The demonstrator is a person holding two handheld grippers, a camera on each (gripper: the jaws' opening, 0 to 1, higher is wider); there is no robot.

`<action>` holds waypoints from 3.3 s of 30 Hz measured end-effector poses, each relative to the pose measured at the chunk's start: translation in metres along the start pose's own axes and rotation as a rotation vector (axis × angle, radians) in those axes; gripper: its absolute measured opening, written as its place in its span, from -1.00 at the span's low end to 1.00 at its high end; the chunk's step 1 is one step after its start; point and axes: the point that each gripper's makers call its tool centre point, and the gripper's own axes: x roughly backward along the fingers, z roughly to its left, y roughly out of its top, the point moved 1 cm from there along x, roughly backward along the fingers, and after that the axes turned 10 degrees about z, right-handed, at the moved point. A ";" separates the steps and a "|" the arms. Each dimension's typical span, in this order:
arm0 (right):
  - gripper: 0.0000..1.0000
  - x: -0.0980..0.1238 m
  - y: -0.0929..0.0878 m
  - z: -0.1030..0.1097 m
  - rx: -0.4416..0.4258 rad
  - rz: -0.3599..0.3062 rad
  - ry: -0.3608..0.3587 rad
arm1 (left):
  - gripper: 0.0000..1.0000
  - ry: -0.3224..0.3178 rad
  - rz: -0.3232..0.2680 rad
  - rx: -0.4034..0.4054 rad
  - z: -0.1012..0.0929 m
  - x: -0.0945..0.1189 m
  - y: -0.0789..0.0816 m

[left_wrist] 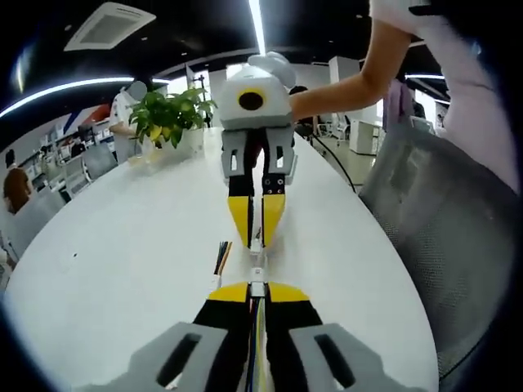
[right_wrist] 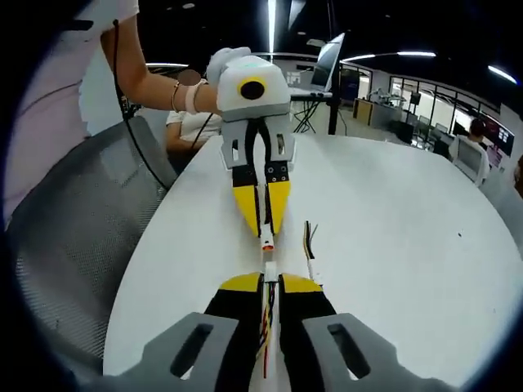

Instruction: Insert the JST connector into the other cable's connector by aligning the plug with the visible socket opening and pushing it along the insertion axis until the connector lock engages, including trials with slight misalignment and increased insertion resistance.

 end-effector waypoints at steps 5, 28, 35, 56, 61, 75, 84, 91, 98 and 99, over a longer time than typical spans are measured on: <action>-0.94 -0.004 0.004 0.000 0.009 -0.001 0.008 | -1.00 0.000 -0.008 0.006 0.004 -0.001 -0.001; -0.94 -0.012 0.002 -0.006 0.026 0.010 0.021 | -1.00 -0.012 -0.005 0.011 0.007 -0.006 -0.003; -0.94 -0.014 0.000 -0.006 0.038 0.023 0.026 | -1.00 -0.019 0.009 0.016 0.006 -0.007 -0.004; -0.96 -0.014 0.005 -0.006 0.107 0.036 0.028 | -1.00 -0.038 0.035 0.000 0.005 -0.014 -0.002; -0.97 -0.014 0.005 -0.007 0.115 0.043 0.028 | -1.00 -0.032 0.038 -0.044 0.006 -0.013 -0.001; -0.97 -0.020 -0.003 -0.004 0.116 0.073 0.039 | -1.00 -0.047 0.072 -0.057 0.007 -0.025 -0.007; -0.95 -0.032 -0.013 -0.010 0.130 0.092 0.033 | -1.00 -0.040 0.098 -0.041 0.011 -0.033 -0.016; -0.94 -0.039 -0.017 -0.012 0.118 0.087 0.030 | -1.00 -0.041 0.113 -0.023 0.010 -0.035 -0.021; -0.94 -0.042 -0.020 -0.009 0.114 0.095 0.037 | -1.00 -0.049 0.119 -0.014 0.006 -0.039 -0.024; -0.94 -0.042 -0.020 -0.009 0.111 0.093 0.039 | -1.00 -0.050 0.119 -0.012 0.006 -0.040 -0.024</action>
